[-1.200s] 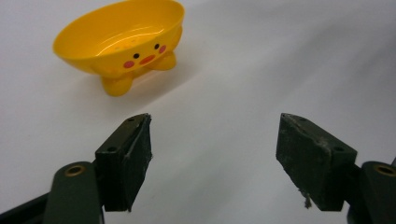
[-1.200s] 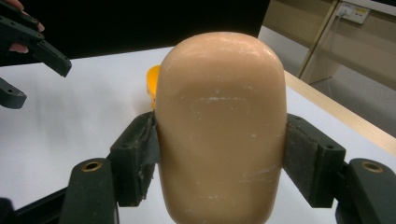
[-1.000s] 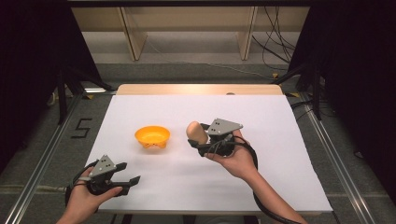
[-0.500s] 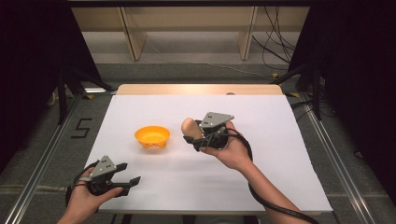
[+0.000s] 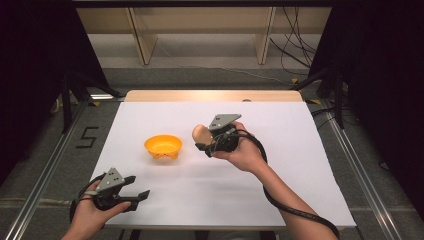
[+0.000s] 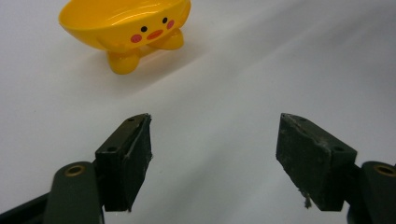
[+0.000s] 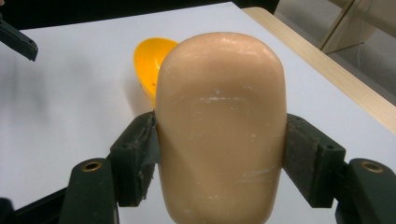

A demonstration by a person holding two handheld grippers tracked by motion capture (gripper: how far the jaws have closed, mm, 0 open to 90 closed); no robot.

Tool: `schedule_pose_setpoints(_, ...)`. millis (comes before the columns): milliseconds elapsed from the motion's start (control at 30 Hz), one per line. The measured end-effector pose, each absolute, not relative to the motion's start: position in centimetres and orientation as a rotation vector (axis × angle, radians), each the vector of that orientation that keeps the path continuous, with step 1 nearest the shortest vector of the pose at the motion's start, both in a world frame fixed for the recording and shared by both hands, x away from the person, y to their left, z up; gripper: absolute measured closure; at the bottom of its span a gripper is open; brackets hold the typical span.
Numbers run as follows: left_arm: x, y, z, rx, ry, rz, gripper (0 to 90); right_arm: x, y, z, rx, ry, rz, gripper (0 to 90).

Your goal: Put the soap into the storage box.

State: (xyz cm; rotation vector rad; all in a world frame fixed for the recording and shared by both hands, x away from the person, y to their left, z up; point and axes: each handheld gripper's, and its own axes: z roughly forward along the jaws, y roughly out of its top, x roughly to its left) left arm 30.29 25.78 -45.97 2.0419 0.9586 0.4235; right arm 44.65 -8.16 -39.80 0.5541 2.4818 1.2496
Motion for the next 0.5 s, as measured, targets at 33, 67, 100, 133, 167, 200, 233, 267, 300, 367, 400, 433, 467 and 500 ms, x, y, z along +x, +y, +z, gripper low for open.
schedule_pose_setpoints(33, 30.3, 25.8, -46.0, 2.034, 0.957, 0.423, 26.3, 44.7, -8.0, -39.8, 0.563, 2.487, 1.244, 33.5)
schedule_pose_setpoints(67, 30.3, 25.8, -46.0, 2.034, 0.958, 0.423, 26.3, 44.8, -8.0, -39.7, 0.555, 2.490, 1.236, 33.5)
schedule_pose_setpoints(100, 30.2, 25.8, -46.0, 2.032, 0.959, 0.424, 26.3, 44.9, -7.8, -39.7, 0.562, 2.493, 1.231, 33.5)
schedule_pose_setpoints(133, 30.2, 25.8, -46.0, 2.039, 0.964, 0.425, 26.3, 45.0, -7.7, -39.7, 0.562, 2.498, 1.234, 33.5)
schedule_pose_setpoints(167, 30.2, 25.8, -46.0, 2.038, 0.964, 0.425, 26.3, 45.1, -7.6, -39.6, 0.547, 2.500, 1.227, 33.5)
schedule_pose_setpoints(200, 30.2, 25.8, -46.0, 2.038, 0.965, 0.425, 26.3, 45.1, -7.5, -39.5, 0.558, 2.514, 1.218, 33.5)
schedule_pose_setpoints(233, 30.2, 25.8, -46.0, 2.032, 0.970, 0.427, 26.3, 45.2, -7.4, -39.5, 0.557, 2.512, 1.217, 33.5)
schedule_pose_setpoints(267, 30.1, 25.7, -46.1, 2.013, 0.975, 0.427, 26.3, 45.4, -7.2, -39.5, 0.551, 2.512, 1.214, 33.5)
schedule_pose_setpoints(300, 30.1, 25.8, -46.0, 2.026, 0.972, 0.420, 26.3, 45.5, -7.1, -39.5, 0.535, 2.522, 1.209, 33.5)
schedule_pose_setpoints(367, 30.1, 25.8, -46.0, 2.026, 0.972, 0.423, 26.3, 45.6, -6.9, -39.4, 0.547, 2.534, 1.192, 33.5)
schedule_pose_setpoints(400, 30.1, 25.8, -46.0, 2.030, 0.969, 0.422, 26.3, 45.7, -6.8, -39.4, 0.537, 2.530, 1.196, 33.5)
schedule_pose_setpoints(433, 30.1, 25.9, -46.0, 2.031, 0.969, 0.424, 26.3, 45.8, -6.6, -39.4, 0.535, 2.534, 1.194, 33.5)
schedule_pose_setpoints(467, 30.1, 25.9, -46.0, 2.031, 0.969, 0.424, 26.3, 45.8, -6.5, -39.4, 0.537, 2.538, 1.184, 33.5)
schedule_pose_setpoints(500, 30.1, 25.9, -46.0, 2.030, 0.970, 0.423, 26.3, 45.9, -6.4, -39.4, 0.539, 2.538, 1.185, 33.5)
